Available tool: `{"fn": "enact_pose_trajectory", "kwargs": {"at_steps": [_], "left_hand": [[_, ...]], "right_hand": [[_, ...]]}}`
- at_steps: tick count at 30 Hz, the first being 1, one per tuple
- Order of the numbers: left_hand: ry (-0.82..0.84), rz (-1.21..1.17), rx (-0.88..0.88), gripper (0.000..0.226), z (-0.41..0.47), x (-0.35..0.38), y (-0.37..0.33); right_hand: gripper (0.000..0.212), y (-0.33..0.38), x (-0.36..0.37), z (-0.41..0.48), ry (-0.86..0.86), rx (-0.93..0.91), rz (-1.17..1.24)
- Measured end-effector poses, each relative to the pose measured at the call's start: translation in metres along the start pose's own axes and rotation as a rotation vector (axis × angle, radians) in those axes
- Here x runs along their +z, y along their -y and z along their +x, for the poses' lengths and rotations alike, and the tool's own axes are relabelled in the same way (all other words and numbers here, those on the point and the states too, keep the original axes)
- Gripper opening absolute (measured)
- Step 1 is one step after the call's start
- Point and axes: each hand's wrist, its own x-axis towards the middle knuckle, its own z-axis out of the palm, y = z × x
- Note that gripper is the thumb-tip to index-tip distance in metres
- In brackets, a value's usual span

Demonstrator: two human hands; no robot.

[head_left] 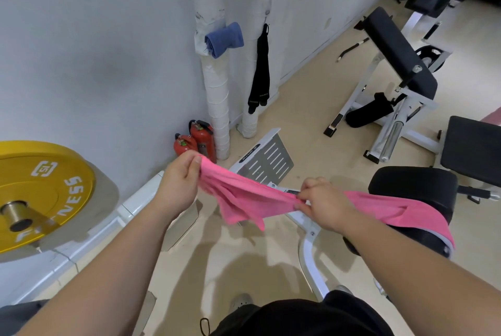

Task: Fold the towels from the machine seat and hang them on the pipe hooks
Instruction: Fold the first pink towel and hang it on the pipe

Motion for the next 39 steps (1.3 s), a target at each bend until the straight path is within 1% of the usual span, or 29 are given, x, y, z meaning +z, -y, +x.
{"fn": "enact_pose_trajectory", "kwargs": {"at_steps": [3, 6, 7, 9, 11, 14, 16, 17, 19, 20, 23, 25, 27, 30, 32, 34, 36, 39], "left_hand": [[-0.011, 0.028, -0.068, 0.029, 0.001, -0.001, 0.023], [-0.047, -0.065, -0.158, 0.027, 0.004, 0.004, 0.028], [-0.061, -0.113, -0.183, 0.027, 0.006, 0.005, 0.026], [-0.091, -0.221, -0.223, 0.029, 0.01, 0.009, 0.018], [-0.107, -0.314, -0.234, 0.03, 0.016, 0.012, 0.007], [-0.125, -0.421, -0.266, 0.031, 0.024, 0.016, -0.011], [-0.147, -0.447, -0.296, 0.029, 0.027, 0.018, -0.019], [-0.15, -0.449, -0.3, 0.028, 0.027, 0.019, -0.021], [-0.138, -0.423, -0.298, 0.027, 0.025, 0.021, -0.024], [-0.133, -0.408, -0.302, 0.026, 0.023, 0.023, -0.024], [-0.131, -0.394, -0.337, 0.026, 0.014, 0.029, -0.019], [-0.101, -0.431, -0.372, 0.026, 0.007, 0.032, -0.016], [-0.073, -0.47, -0.424, 0.025, 0.001, 0.036, -0.012], [-0.081, -0.507, -0.484, 0.023, -0.007, 0.041, -0.007], [-0.098, -0.509, -0.497, 0.022, -0.013, 0.046, -0.01], [-0.08, -0.508, -0.476, 0.021, -0.02, 0.051, -0.016], [-0.046, -0.488, -0.426, 0.021, -0.028, 0.057, -0.024], [0.008, -0.417, -0.315, 0.02, -0.043, 0.061, -0.037]], "right_hand": [[0.033, -0.013, -0.022, 0.002, -0.118, -0.014, 0.039], [0.038, -0.015, -0.052, -0.002, -0.225, -0.019, 0.163], [0.035, -0.015, -0.062, -0.004, -0.26, -0.009, 0.214], [0.021, -0.012, -0.076, -0.01, -0.338, 0.029, 0.349], [0.013, -0.008, -0.087, -0.016, -0.383, 0.099, 0.557], [0.014, -0.003, -0.097, -0.02, -0.442, 0.166, 0.947], [0.02, -0.002, -0.096, -0.023, -0.439, 0.183, 1.211], [0.027, -0.001, -0.093, -0.024, -0.415, 0.204, 1.329], [0.038, -0.001, -0.087, -0.026, -0.375, 0.277, 1.461], [0.04, -0.001, -0.083, -0.026, -0.371, 0.323, 1.495], [0.035, 0.0, -0.07, -0.023, -0.408, 0.47, 1.554], [0.032, 0.002, -0.061, -0.02, -0.448, 0.562, 1.537], [0.03, 0.007, -0.054, -0.018, -0.517, 0.636, 1.485], [0.027, 0.02, -0.049, -0.015, -0.651, 0.684, 1.3], [0.024, 0.037, -0.048, -0.013, -0.687, 0.634, 1.156], [0.028, 0.056, -0.047, -0.01, -0.681, 0.533, 1.052], [0.03, 0.075, -0.047, -0.009, -0.648, 0.437, 1.045], [0.028, 0.099, -0.052, -0.011, -0.593, 0.31, 1.155]]}}
